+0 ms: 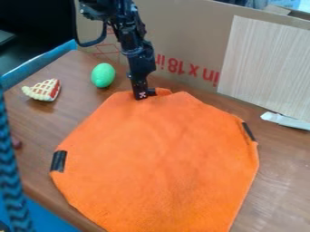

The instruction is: Fold the cloth from top left to bottom right

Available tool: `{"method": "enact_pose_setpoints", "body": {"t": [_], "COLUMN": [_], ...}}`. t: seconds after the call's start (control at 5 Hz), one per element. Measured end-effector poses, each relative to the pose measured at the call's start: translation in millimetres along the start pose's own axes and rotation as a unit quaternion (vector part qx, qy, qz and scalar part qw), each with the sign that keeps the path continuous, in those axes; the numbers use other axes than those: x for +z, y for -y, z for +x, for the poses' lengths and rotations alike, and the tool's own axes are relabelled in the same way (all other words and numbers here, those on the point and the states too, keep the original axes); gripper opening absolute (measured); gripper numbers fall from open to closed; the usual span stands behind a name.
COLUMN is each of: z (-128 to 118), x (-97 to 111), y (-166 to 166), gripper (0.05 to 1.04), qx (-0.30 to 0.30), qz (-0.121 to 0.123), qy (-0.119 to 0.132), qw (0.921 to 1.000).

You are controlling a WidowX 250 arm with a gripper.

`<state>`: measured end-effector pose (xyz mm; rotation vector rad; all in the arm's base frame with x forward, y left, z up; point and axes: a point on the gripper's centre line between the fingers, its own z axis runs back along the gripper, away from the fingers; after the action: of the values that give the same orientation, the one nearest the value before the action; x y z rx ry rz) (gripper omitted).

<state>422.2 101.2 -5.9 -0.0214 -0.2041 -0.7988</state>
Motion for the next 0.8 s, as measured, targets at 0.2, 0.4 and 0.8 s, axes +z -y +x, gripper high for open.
{"method": "enact_pose_setpoints", "body": {"t": [0.2,0.4,0.8], "z": [7,10,4], "x": [11,16,7], "y": [-9,-22,-21], "gripper": [0.068,0.065,0.064], "qx": [0.002,0.015,0.018], "qz": [0.007,0.014,0.005], "qy": [0.009,0.014,0.019], "qw": [0.9999,0.9997,0.9996]}}
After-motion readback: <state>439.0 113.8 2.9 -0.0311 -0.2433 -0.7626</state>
